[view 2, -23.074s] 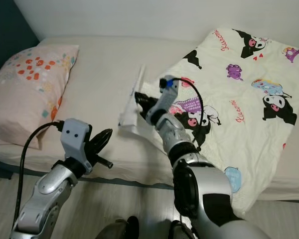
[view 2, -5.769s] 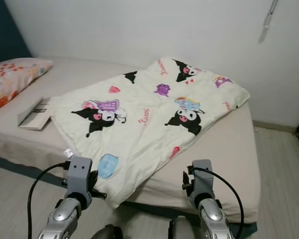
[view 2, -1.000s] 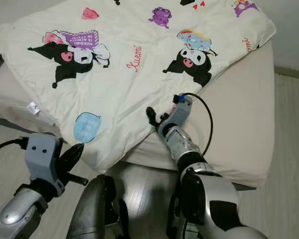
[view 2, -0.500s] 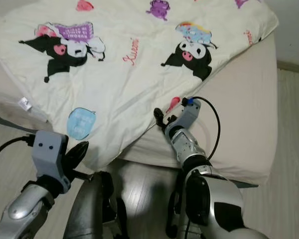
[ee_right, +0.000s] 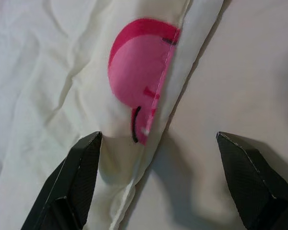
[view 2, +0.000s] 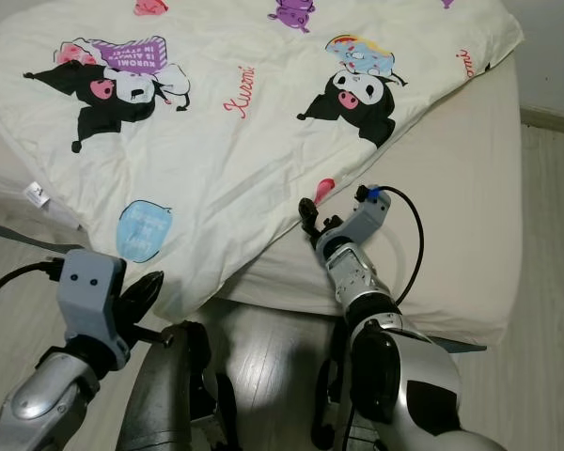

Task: Clean up the room

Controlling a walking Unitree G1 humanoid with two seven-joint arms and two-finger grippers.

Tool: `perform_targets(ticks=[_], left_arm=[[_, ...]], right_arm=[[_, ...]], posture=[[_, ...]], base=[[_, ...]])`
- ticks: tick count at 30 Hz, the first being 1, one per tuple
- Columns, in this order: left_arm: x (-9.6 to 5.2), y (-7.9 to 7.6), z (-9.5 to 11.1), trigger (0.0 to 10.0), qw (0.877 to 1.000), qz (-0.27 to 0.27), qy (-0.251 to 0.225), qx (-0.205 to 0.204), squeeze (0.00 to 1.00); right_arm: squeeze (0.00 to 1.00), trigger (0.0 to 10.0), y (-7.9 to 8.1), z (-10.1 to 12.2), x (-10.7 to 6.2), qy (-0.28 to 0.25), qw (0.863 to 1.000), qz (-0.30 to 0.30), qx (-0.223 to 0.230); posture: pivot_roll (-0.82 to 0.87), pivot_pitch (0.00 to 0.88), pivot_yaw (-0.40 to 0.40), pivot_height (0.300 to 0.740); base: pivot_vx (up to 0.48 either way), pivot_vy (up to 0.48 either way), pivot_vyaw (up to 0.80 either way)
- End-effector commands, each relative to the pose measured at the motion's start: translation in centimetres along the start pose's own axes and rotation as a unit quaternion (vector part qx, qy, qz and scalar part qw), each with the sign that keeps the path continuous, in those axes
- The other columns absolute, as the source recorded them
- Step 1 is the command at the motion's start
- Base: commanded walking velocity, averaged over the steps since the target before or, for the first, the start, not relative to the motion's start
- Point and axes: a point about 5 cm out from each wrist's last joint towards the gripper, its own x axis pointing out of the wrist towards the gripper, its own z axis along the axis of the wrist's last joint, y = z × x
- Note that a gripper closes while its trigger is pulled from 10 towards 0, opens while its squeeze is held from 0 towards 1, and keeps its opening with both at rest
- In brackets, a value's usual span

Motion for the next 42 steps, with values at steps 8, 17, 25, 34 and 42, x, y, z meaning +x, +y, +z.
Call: perform_targets(ticks=[8, 17, 25, 34, 42], left_arm=[[-0.7, 0.5, -0.4, 10.0, 1.0, 0.006, 0.015, 0.006, 0.0], [-0.7, 0.5, -0.4, 10.0, 1.0, 0.005, 0.017, 0.008, 0.0], [-0.9, 0.2, -0.4, 10.0, 1.0, -0.004, 0.018, 0.011, 0.0], [-0.8, 0.2, 0.0, 10.0, 1.0, -0.019, 0.016, 0.017, 0.0], [-1.0, 0.6, 0.4, 10.0, 0.999, -0.022, 0.012, 0.026, 0.0]], right_arm=[[0.0, 10.0, 4.8, -2.3, 0.9, 0.07, 0.992, 0.098, 0.033], [0.0, 10.0, 5.4, -2.0, 1.0, 0.067, 0.99, 0.106, 0.068], [0.0, 10.0, 2.5, -2.4, 0.5, 0.065, 0.994, 0.038, 0.085], [0.0, 10.0, -1.2, -3.4, -0.7, 0.074, 0.995, -0.049, 0.042], [0.0, 10.0, -1.9, -3.1, -0.8, 0.071, 0.993, -0.085, 0.029]], posture=[[0.18, 0.491, -0.045, 0.565], [0.18, 0.493, -0.04, 0.565], [0.18, 0.498, -0.034, 0.565], [0.2, 0.515, -0.017, 0.565], [0.22, 0.519, -0.01, 0.565]], base=[[0.0, 0.0, 0.0], [0.0, 0.0, 0.0], [0.0, 0.0, 0.0], [0.0, 0.0, 0.0], [0.0, 0.0, 0.0]])
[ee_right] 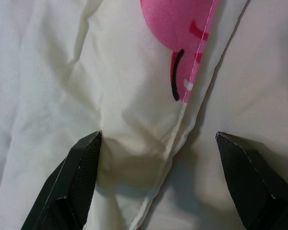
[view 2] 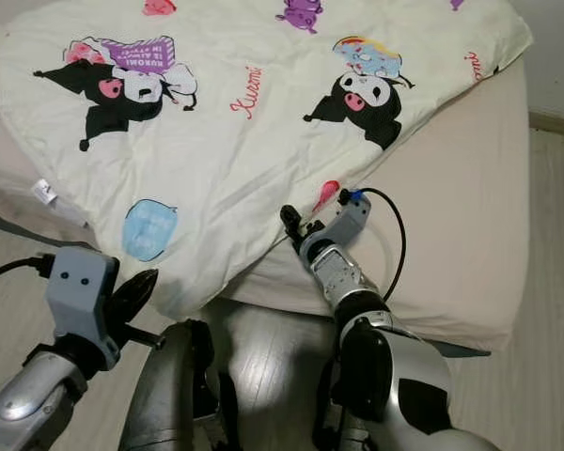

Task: Clean up the room

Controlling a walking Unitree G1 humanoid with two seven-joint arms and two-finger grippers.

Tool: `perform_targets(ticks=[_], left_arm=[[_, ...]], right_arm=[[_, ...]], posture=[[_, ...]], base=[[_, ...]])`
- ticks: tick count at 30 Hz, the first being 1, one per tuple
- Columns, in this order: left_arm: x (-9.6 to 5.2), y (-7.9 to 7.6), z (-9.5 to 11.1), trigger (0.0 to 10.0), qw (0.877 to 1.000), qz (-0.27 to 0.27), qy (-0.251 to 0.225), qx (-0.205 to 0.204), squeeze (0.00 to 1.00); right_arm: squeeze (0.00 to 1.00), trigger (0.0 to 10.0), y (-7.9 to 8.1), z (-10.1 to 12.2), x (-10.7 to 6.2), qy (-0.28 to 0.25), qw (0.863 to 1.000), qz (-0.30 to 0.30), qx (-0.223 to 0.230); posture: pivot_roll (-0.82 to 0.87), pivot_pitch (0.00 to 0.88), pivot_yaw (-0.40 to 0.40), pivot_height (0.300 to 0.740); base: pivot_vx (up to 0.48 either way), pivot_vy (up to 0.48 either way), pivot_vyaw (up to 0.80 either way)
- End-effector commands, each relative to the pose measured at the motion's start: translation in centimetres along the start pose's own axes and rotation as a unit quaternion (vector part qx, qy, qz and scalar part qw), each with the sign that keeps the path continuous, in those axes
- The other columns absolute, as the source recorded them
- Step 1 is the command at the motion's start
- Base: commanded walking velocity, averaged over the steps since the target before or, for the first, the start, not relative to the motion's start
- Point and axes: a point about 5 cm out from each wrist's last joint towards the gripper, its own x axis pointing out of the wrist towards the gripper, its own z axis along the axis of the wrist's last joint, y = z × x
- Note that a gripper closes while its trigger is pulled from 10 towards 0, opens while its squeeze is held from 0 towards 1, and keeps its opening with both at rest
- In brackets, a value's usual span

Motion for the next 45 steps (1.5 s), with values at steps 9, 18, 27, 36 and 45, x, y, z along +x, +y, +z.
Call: perform_targets(ticks=[9, 18, 27, 36, 45], left_arm=[[-0.7, 0.9, 0.1, 10.0, 1.0, 0.014, 0.01, 0.017, 0.0], [-0.8, 1.6, 0.2, 10.0, 0.999, 0.022, 0.01, 0.025, 0.0], [-0.5, 1.8, 0.1, 10.0, 0.999, 0.024, 0.01, 0.026, 0.0], [-0.6, 1.6, 0.0, 10.0, 0.999, 0.022, 0.012, 0.025, 0.0], [-0.5, 1.5, -0.1, 10.0, 0.999, 0.024, 0.013, 0.022, 0.0]], right_arm=[[0.0, 10.0, -0.2, -0.5, 0.0, -0.005, 0.997, -0.009, 0.081], [0.0, 10.0, 3.3, 1.0, 0.6, -0.011, 0.991, 0.083, 0.102], [0.0, 10.0, 4.3, 1.9, 0.7, -0.02, 0.988, 0.108, 0.107], [0.0, 0.0, 3.5, 1.4, 0.6, -0.014, 0.99, 0.092, 0.111], [0.0, 0.0, 2.5, 0.9, 0.5, -0.007, 0.992, 0.074, 0.104]], posture=[[0.24, 0.504, -0.016, 0.565], [0.25, 0.504, -0.018, 0.565], [0.23, 0.502, -0.012, 0.565], [0.23, 0.506, -0.014, 0.565], [0.22, 0.507, -0.016, 0.565]], base=[[0.0, 0.0, 0.0], [0.0, 0.0, 0.0], [0.0, 0.0, 0.0], [0.0, 0.0, 0.0], [0.0, 0.0, 0.0]])
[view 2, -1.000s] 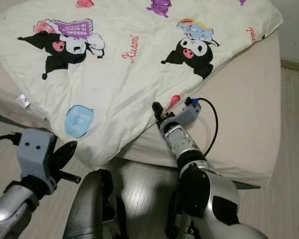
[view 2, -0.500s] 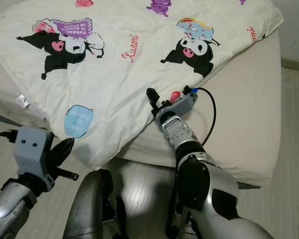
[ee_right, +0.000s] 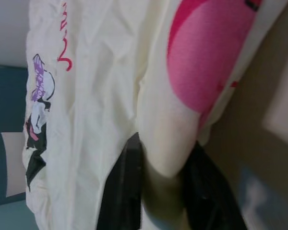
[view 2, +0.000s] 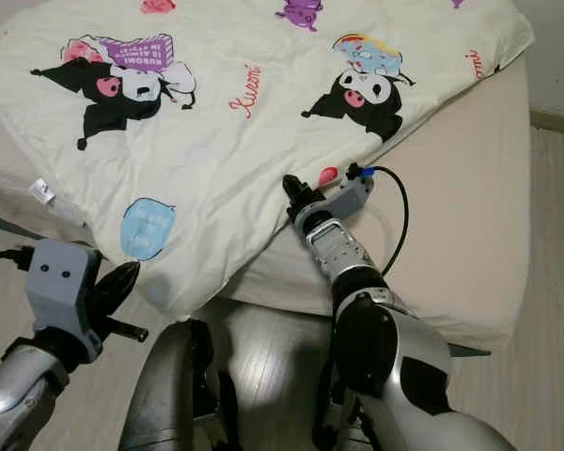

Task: Clean up the room

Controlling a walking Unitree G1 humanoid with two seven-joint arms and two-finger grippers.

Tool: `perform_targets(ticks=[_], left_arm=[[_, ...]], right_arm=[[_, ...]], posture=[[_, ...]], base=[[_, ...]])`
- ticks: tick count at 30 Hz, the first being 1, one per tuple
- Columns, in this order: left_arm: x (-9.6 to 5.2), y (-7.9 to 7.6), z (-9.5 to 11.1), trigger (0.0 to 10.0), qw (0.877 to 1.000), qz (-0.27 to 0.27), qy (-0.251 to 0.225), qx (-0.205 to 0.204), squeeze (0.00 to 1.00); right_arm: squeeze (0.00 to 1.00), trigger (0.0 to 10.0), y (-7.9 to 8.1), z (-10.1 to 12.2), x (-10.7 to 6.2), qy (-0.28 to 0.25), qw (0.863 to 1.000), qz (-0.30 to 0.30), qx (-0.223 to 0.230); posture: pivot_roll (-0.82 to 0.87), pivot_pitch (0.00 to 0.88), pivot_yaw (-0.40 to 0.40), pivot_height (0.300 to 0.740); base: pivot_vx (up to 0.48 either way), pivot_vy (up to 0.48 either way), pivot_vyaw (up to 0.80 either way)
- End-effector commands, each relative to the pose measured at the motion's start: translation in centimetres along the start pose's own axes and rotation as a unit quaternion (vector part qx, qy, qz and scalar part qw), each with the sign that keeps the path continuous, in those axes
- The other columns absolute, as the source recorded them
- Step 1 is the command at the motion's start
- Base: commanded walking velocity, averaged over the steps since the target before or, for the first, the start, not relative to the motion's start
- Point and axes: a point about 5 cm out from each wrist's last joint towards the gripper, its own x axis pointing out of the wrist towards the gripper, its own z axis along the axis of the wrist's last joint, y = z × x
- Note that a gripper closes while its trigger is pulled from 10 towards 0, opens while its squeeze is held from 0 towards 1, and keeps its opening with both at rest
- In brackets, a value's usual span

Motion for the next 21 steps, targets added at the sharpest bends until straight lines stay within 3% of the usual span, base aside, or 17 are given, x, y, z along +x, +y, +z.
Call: perform_targets(ticks=[1, 5, 8, 15, 21], left_arm=[[-0.4, -0.1, -0.7, 10.0, 1.0, -0.003, 0.019, 0.0, 0.0], [-0.2, -0.1, -0.8, 10.0, 1.0, -0.003, 0.019, 0.0, 0.0], [0.0, 0.1, -1.0, 10.0, 1.0, 0.001, 0.018, -0.001, 0.0], [0.8, 0.3, -1.1, 10.0, 1.0, 0.013, 0.008, -0.005, 0.0], [1.3, 0.2, -1.0, 10.0, 1.0, 0.013, 0.001, -0.011, 0.0]], right_arm=[[0.0, 0.0, -1.4, -1.3, -0.5, 0.023, 0.999, -0.025, 0.007], [0.0, 0.0, -2.3, -1.1, -0.8, 0.021, 0.999, -0.046, 0.001], [0.0, 0.0, -4.4, 0.2, -1.8, 0.005, 0.997, -0.073, 0.002], [0.0, 0.0, -7.1, 1.2, -3.4, -0.004, 0.996, -0.093, -0.004], [0.0, 0.0, -8.2, 2.0, -4.2, -0.007, 0.995, -0.095, -0.017]], posture=[[0.22, 0.507, -0.016, 0.565], [0.21, 0.506, -0.016, 0.565], [0.18, 0.5, -0.026, 0.565], [0.13, 0.476, -0.035, 0.565], [0.1, 0.463, -0.038, 0.565]], base=[[0.0, 0.0, 0.0], [0.0, 0.0, 0.0], [0.0, 0.0, 0.0], [0.0, 0.0, 0.0], [0.0, 0.0, 0.0]])
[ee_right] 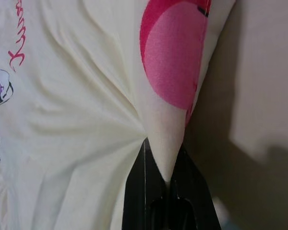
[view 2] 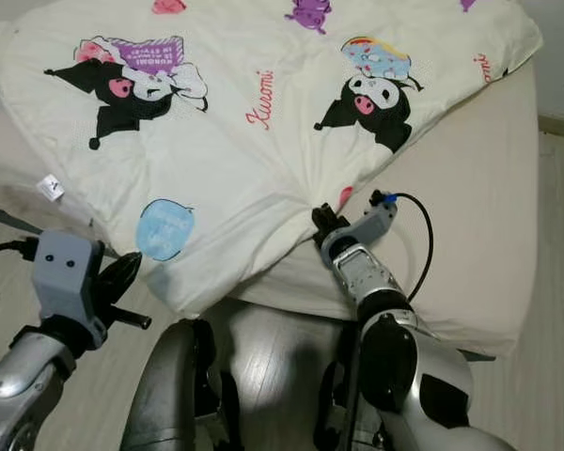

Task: Clean up the room

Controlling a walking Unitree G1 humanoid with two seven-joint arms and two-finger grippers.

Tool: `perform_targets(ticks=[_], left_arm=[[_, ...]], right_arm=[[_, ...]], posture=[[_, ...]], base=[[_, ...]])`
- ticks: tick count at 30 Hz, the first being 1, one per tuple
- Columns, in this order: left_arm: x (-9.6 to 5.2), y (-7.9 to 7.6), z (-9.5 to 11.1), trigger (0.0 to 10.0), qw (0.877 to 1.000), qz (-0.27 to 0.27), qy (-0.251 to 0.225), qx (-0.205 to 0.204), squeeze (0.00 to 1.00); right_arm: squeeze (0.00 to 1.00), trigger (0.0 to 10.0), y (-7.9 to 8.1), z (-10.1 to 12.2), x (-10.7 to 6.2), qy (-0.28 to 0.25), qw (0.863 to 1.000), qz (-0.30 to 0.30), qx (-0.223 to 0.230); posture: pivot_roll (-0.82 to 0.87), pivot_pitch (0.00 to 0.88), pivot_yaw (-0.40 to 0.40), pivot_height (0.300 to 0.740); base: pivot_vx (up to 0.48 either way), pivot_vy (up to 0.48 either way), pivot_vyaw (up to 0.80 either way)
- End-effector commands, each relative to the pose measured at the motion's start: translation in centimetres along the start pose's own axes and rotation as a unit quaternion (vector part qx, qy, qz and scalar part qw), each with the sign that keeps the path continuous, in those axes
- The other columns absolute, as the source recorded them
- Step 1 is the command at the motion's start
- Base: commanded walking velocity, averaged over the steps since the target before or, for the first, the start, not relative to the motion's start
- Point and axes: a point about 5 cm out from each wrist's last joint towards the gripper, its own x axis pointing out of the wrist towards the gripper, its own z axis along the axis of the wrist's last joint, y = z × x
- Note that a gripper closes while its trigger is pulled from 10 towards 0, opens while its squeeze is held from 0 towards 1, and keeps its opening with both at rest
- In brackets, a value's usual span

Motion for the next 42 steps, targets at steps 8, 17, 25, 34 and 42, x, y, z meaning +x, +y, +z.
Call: perform_targets(ticks=[8, 17, 25, 34, 42], left_arm=[[-0.4, -1.7, -0.7, 10.0, 0.999, -0.04, 0.007, -0.032, 0.0], [-0.9, -2.0, -0.6, 10.0, 0.998, -0.047, 0.005, -0.031, 0.0], [-0.8, -2.6, -0.6, 10.0, 0.997, -0.063, 0.004, -0.033, 0.0], [-0.8, -3.0, -0.5, 10.0, 0.997, -0.076, 0.003, -0.035, 0.0], [-0.8, -3.2, -0.6, 10.0, 0.996, -0.082, 0.004, -0.036, 0.0]], right_arm=[[0.0, 0.0, -3.7, 2.0, -2.1, -0.01, 0.999, -0.023, -0.024], [0.0, 0.0, -3.9, 3.2, -2.8, 0.011, 0.998, -0.003, -0.056], [0.0, 0.0, -5.2, 3.9, -4.3, 0.017, 0.998, -0.016, -0.061], [0.0, 0.0, -5.4, 4.7, -6.4, 0.013, 0.997, -0.023, -0.079], [0.0, 0.0, -5.0, 4.7, -9.2, 0.052, 0.99, -0.023, -0.13]], posture=[[0.09, 0.465, -0.035, 0.565], [0.1, 0.46, -0.039, 0.565], [0.09, 0.457, -0.032, 0.565], [0.09, 0.462, -0.025, 0.565], [0.09, 0.465, -0.021, 0.565]], base=[[0.0, 0.0, 0.0], [0.0, 0.0, 0.0], [0.0, 0.0, 0.0], [0.0, 0.0, 0.0], [0.0, 0.0, 0.0]])
